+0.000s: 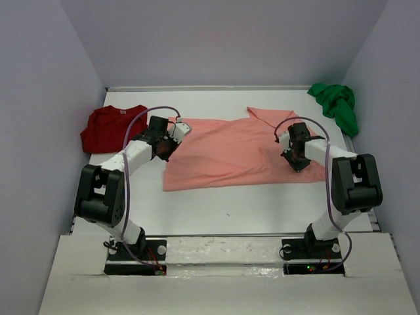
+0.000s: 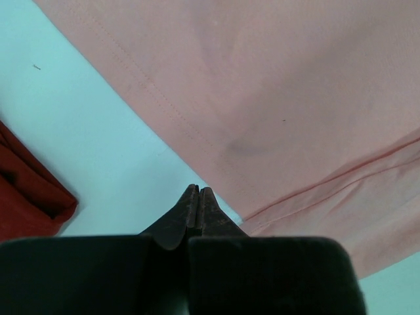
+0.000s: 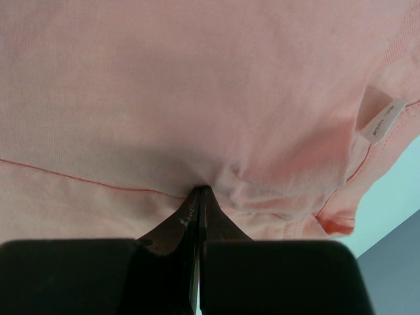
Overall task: Fold and stack the t-shirts
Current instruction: Fold the tshirt
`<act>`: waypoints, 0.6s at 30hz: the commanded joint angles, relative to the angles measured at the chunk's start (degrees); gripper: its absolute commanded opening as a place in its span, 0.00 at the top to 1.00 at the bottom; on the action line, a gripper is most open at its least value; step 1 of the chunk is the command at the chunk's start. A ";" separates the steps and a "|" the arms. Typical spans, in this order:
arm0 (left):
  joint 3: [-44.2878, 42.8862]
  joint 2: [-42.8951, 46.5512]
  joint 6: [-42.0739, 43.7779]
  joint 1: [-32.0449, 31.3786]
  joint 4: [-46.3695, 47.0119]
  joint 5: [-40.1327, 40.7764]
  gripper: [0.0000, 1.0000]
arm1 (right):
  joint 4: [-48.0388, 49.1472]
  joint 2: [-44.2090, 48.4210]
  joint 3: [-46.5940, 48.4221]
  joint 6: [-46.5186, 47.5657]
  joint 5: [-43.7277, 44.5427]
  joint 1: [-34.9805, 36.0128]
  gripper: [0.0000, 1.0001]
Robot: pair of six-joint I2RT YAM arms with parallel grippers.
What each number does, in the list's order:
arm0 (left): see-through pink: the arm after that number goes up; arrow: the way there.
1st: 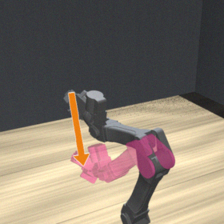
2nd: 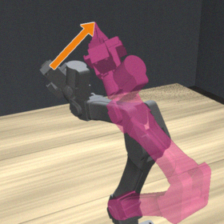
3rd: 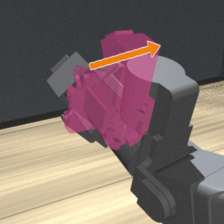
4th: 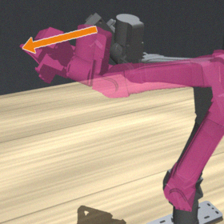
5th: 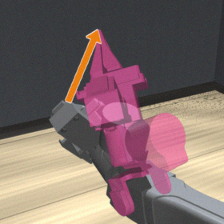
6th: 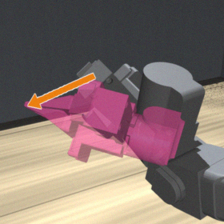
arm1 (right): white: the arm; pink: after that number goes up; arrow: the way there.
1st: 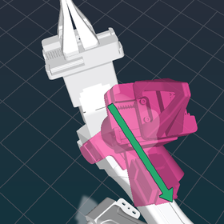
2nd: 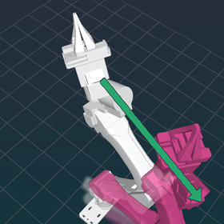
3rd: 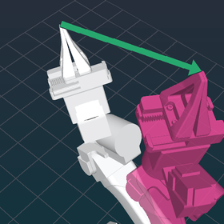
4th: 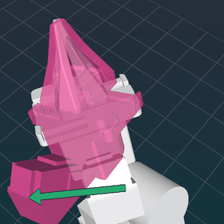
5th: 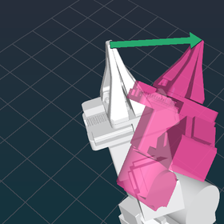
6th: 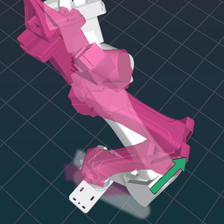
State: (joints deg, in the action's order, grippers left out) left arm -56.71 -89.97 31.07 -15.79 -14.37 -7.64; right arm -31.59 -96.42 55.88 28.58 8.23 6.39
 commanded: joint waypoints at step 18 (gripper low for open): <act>-0.42 4.37 -0.31 -0.38 2.41 0.78 1.00 | -9.80 5.36 7.56 -1.95 1.09 -0.42 0.68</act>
State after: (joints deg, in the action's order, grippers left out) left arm -56.21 -88.49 30.87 -15.81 -14.00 -7.90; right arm -40.80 -92.73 55.81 27.77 8.16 6.33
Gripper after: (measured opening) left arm 0.014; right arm 0.247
